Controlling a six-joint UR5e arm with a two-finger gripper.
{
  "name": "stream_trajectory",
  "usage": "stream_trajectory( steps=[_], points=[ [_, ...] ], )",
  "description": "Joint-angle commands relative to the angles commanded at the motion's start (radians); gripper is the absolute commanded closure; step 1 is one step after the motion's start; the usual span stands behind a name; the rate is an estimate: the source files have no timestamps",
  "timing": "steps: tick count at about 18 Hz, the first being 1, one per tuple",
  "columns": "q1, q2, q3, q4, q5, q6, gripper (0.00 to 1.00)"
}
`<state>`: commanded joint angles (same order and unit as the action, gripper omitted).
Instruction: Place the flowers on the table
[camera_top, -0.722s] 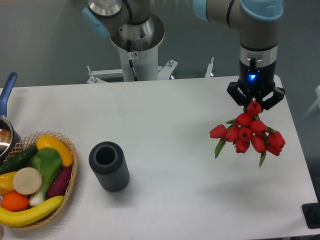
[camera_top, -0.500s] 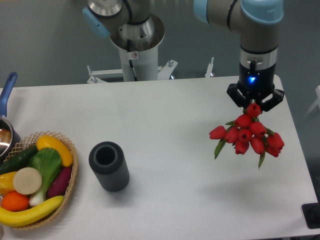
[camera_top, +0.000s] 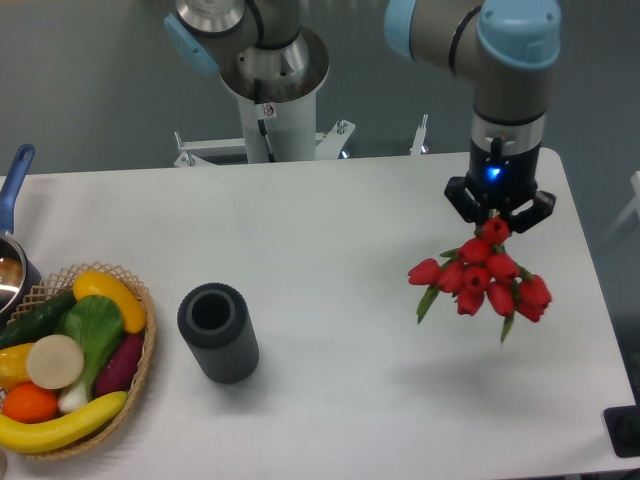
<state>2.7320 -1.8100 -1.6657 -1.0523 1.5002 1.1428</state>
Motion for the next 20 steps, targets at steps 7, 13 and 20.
stream_trajectory(
  steps=[7,13,20],
  points=[
    [-0.035,-0.101,-0.005,0.009,0.008,-0.002,0.88],
    [-0.045,-0.149,0.026,0.005,0.018,0.002,0.7],
    [-0.043,-0.149,0.026,0.005,0.002,-0.006,0.0]
  ],
)
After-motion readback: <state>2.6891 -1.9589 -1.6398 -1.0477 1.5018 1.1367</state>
